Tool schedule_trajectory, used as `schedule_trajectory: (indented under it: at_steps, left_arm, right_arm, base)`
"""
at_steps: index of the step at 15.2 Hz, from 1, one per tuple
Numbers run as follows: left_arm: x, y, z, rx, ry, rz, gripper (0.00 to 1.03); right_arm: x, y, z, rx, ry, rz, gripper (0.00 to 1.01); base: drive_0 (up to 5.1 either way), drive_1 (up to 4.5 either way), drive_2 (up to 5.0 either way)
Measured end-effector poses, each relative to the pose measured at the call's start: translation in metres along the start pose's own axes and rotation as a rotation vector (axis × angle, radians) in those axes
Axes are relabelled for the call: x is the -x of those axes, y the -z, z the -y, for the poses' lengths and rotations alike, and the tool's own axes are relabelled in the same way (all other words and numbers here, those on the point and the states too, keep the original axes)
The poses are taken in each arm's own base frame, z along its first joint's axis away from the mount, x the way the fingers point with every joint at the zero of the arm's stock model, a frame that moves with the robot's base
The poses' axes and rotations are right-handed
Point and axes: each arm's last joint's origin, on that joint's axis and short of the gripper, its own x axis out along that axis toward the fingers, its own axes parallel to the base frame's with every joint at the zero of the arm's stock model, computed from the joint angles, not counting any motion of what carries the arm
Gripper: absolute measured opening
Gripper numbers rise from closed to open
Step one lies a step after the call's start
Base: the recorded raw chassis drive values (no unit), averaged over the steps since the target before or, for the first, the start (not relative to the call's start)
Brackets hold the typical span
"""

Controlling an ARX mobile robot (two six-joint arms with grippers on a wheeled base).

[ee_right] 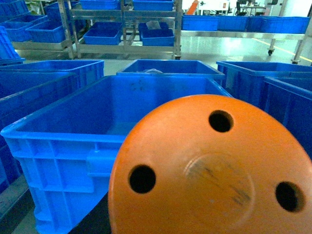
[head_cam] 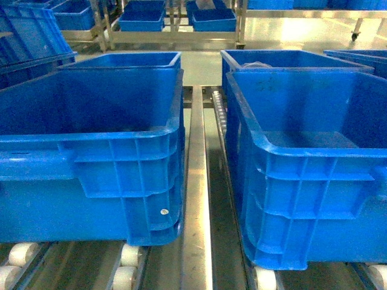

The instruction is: Sort blue parts and orange caps into right shelf containers

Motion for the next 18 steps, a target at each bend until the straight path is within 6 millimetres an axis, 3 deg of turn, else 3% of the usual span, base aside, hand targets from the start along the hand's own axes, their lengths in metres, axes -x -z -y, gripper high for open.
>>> schedule_trajectory:
  at_steps: [18]
  left_arm:
    - [0.0,0.0,0.0,0.0,0.0,0.0,0.43]
  right_arm:
    - [0.0,0.0,0.0,0.0,0.0,0.0,0.44]
  base:
    - [0.0,0.0,0.0]
